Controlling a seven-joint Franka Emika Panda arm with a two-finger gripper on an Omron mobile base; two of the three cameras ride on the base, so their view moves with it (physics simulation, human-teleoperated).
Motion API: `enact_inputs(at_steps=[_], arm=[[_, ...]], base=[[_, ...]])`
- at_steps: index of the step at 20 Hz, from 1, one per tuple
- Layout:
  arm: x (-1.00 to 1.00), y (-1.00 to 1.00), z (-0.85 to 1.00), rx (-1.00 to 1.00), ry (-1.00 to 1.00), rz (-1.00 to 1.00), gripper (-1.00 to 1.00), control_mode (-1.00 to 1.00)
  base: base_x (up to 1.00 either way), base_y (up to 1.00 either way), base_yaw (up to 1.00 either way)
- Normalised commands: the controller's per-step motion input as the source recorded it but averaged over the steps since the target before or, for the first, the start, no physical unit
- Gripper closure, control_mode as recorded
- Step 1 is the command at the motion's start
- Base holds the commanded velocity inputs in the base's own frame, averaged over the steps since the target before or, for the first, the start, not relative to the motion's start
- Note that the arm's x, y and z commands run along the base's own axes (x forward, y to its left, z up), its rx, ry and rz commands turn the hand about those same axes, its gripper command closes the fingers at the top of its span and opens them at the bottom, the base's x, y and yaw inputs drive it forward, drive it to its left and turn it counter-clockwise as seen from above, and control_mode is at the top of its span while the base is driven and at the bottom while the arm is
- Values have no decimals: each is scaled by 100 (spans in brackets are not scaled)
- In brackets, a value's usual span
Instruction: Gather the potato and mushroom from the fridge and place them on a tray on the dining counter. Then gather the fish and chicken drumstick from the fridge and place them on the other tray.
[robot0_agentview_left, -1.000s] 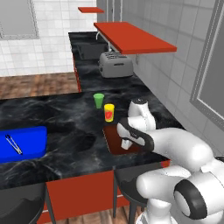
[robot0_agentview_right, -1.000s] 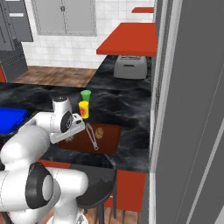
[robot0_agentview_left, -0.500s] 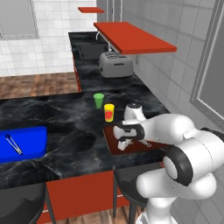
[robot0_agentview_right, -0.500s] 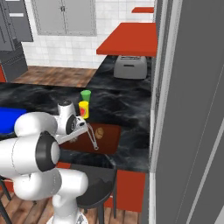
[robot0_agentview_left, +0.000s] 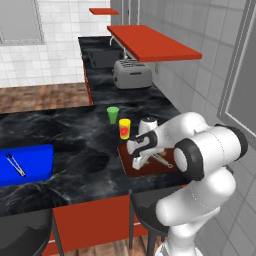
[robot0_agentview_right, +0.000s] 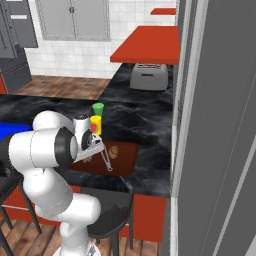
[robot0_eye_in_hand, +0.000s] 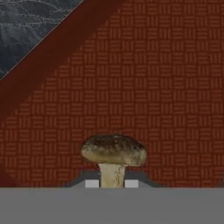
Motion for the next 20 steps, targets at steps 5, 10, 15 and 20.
enact_inputs(at_steps=[5, 10, 15, 20], arm=[[6, 2, -17, 0, 4, 0, -100, -100], [-39, 0, 9, 0, -11, 0, -100, -100], [-52, 0, 46, 0, -13, 0, -100, -100], [-57, -4, 80, 0, -14, 0, -100, -100]], base=[[0, 0, 0], [0, 0, 0], [0, 0, 0], [0, 0, 0]])
